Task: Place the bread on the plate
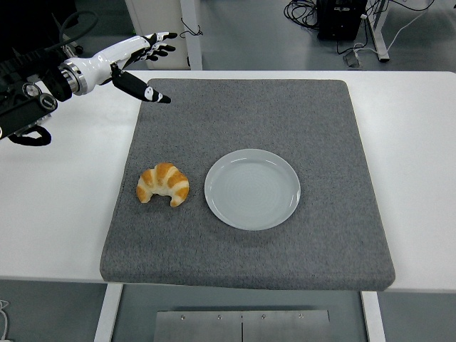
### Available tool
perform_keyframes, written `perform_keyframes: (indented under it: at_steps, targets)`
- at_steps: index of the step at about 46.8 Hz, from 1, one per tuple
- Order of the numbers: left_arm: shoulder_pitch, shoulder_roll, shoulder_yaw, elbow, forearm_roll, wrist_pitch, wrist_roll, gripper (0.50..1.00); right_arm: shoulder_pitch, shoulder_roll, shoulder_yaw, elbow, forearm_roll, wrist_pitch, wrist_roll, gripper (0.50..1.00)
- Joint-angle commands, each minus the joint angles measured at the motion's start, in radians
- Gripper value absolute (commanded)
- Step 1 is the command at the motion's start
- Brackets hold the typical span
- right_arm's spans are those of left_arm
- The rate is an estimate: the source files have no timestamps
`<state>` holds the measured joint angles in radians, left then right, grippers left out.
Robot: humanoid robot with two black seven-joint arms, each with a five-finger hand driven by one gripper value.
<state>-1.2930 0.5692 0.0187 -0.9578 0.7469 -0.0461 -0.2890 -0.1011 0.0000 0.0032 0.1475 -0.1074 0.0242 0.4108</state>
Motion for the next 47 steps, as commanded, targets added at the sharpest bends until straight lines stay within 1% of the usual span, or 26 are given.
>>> perform_keyframes:
  at_steps: [1,4,10,15,17,23,27,30,32,41,47]
  targets:
    - [-0.012,0.038,-0.002,-0.068,0.023,0.0,0.017,0.946,-0.002,0.0,0.0,0.0,0.0,0.0,0.0,1.0]
    - [-0.026,0.057,0.0,-0.102,0.026,0.0,0.028,0.951,0.0,0.0,0.0,0.001,0.0,0.0,-0.001,1.0]
    - [-0.037,0.093,0.0,-0.156,0.028,0.002,0.033,0.96,0.0,0.0,0.0,0.0,0.0,-0.001,-0.001,1.0]
    - [-0.035,0.113,0.001,-0.214,0.028,0.023,0.065,0.969,0.0,0.0,0.0,0.0,0.0,0.0,0.0,1.0]
    - [-0.035,0.127,0.013,-0.235,0.029,0.025,0.068,0.969,0.0,0.0,0.0,0.0,0.0,0.0,0.0,1.0]
    - [-0.066,0.166,0.086,-0.28,0.06,0.032,0.065,0.971,0.0,0.0,0.0,0.0,0.0,0.0,-0.001,1.0]
    - [-0.088,0.201,0.102,-0.32,0.101,0.032,0.057,0.969,0.0,0.0,0.0,0.0,0.0,0.0,0.0,1.0]
    - [-0.092,0.241,0.11,-0.352,0.132,0.032,0.053,0.971,0.0,0.0,0.0,0.0,0.0,0.0,0.0,1.0]
    - [-0.094,0.254,0.11,-0.366,0.15,0.031,0.053,0.971,-0.002,0.0,0.0,0.0,0.0,0.0,-0.001,1.0]
    - [-0.091,0.279,0.132,-0.38,0.224,0.031,0.051,0.971,-0.002,0.0,0.0,0.0,0.0,0.0,0.0,1.0]
    - [-0.094,0.297,0.152,-0.438,0.238,0.032,0.048,0.971,0.0,0.0,0.0,0.0,0.0,0.0,-0.001,1.0]
